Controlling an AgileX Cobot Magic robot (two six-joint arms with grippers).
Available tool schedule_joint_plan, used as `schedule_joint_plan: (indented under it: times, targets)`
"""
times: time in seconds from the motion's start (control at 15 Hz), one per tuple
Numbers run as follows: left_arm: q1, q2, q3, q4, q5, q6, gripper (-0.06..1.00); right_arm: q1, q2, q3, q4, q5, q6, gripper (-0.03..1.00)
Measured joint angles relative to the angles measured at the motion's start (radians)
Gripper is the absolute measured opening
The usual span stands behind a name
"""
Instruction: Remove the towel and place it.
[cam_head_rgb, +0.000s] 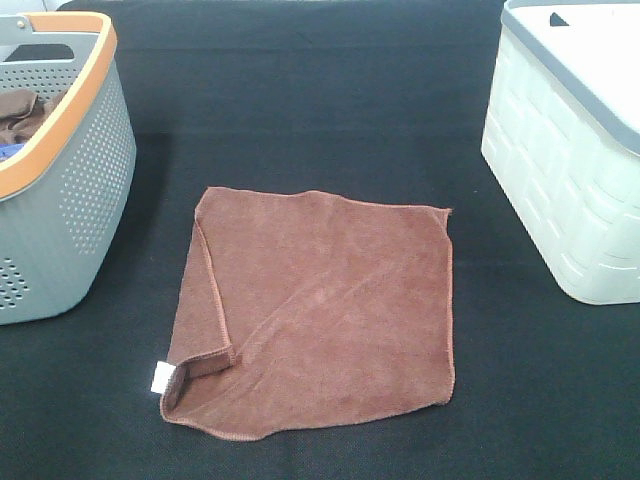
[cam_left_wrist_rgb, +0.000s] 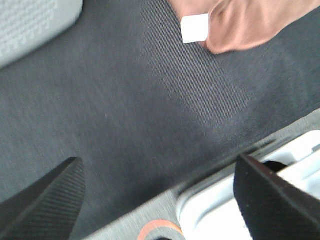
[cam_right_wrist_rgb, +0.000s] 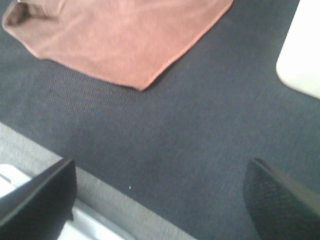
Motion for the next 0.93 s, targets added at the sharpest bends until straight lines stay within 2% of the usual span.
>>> schedule_joint_plan:
  times: [0.07,0.13,0.27,0.93]
  targets:
    - [0.000,-0.033,0.000,0.000,0.000,0.054,0.77,0.000,-0.024,0.000,0.000,0.001,0.000,0.85]
    - [0.000,-0.033,0.000,0.000,0.000,0.054,0.77,0.000,-0.024,0.000,0.000,0.001,0.000,0.85]
    - [0.000,-0.062,0.000,-0.007,0.000,0.118,0.77,0.000,-0.033,0.000,0.000,0.001,0.000,0.85]
    - [0.005,-0.064,0.000,-0.019,-0.002,0.123,0.77,-0.001,-0.033,0.000,0.000,0.001,0.000,0.85]
